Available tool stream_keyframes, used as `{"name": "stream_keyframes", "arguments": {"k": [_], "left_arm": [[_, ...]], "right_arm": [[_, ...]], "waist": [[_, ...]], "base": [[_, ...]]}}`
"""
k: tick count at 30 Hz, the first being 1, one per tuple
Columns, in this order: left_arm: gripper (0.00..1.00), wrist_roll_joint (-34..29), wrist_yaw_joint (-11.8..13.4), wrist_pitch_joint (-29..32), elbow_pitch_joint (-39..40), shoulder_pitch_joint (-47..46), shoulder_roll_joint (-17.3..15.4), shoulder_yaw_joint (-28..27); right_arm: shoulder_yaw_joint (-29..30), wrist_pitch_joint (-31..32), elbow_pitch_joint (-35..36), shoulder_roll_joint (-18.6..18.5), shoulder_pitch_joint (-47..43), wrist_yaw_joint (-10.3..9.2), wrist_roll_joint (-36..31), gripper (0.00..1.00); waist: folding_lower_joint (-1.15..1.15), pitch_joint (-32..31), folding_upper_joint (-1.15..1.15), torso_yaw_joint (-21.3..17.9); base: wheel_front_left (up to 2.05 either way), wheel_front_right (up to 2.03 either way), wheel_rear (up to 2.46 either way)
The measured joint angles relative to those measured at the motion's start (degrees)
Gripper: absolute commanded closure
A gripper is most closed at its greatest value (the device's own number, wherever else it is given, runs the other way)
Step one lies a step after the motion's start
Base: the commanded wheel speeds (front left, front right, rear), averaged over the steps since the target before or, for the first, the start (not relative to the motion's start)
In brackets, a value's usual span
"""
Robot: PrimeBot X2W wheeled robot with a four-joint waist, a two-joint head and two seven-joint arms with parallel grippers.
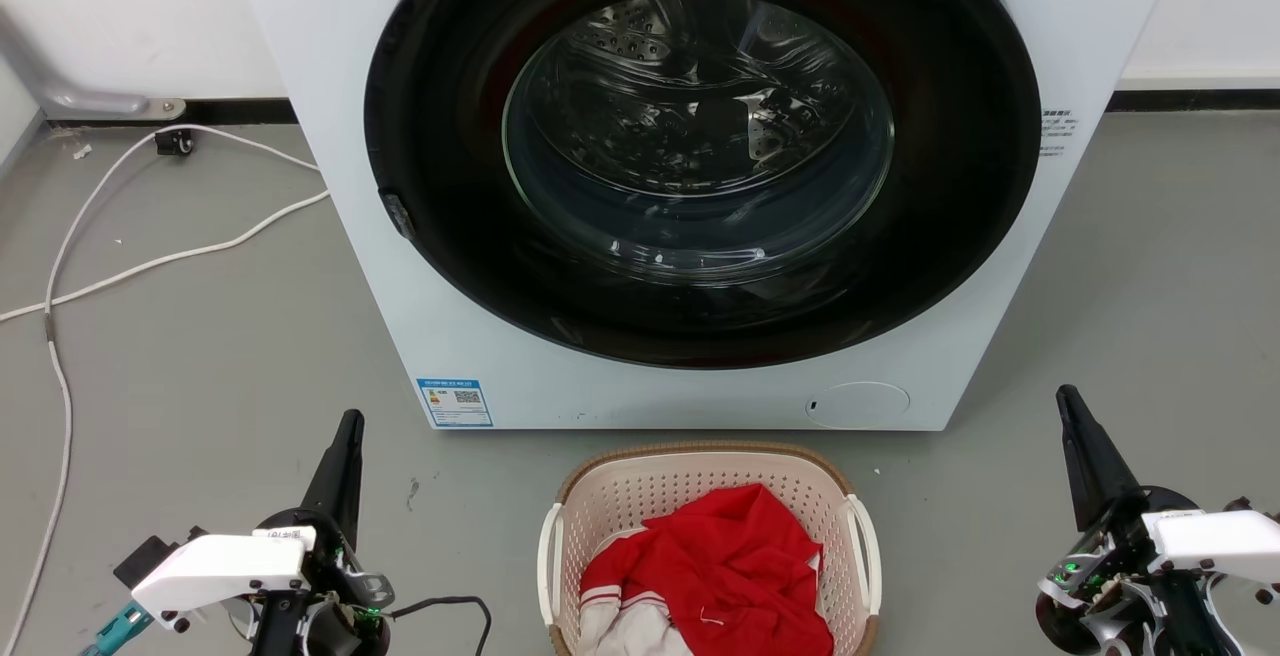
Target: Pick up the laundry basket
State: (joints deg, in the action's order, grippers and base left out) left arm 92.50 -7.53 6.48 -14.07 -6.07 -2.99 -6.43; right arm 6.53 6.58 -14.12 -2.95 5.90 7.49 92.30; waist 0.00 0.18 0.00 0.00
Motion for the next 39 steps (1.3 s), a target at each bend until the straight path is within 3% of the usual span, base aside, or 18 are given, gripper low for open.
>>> {"name": "stream_keyframes", "arguments": {"k": [13, 14, 27, 39], "left_arm": [[1.0, 0.0, 0.0, 0.0, 0.0, 0.0, 0.0, 0.0], [0.0, 0.0, 0.0, 0.0, -0.3, 0.1, 0.0, 0.0], [0.0, -2.4, 0.0, -2.9, -0.4, 1.7, 0.2, 3.2], [0.0, -17.1, 0.0, -5.9, 2.7, 1.6, 0.2, 6.1]], "right_arm": [[0.0, 0.0, 0.0, 0.0, 0.0, 0.0, 0.0, 1.0], [0.0, 0.0, -0.3, 0.0, -0.1, 0.01, 0.0, 0.0], [-0.9, -2.9, 0.7, 0.1, -2.6, 0.0, -2.3, 0.0], [-2.1, -5.9, 2.9, -0.3, -3.8, 0.0, -16.4, 0.0]], "waist": [[0.0, 0.0, 0.0, 0.0], [0.0, 0.0, 0.0, 0.0], [0.0, 0.0, 0.0, -0.1], [0.0, -0.1, 0.0, -0.1]], "base": [[0.0, 0.0, 0.0], [0.0, 0.0, 0.0], [0.0, 0.0, 0.0], [0.0, 0.0, 0.0]]}}
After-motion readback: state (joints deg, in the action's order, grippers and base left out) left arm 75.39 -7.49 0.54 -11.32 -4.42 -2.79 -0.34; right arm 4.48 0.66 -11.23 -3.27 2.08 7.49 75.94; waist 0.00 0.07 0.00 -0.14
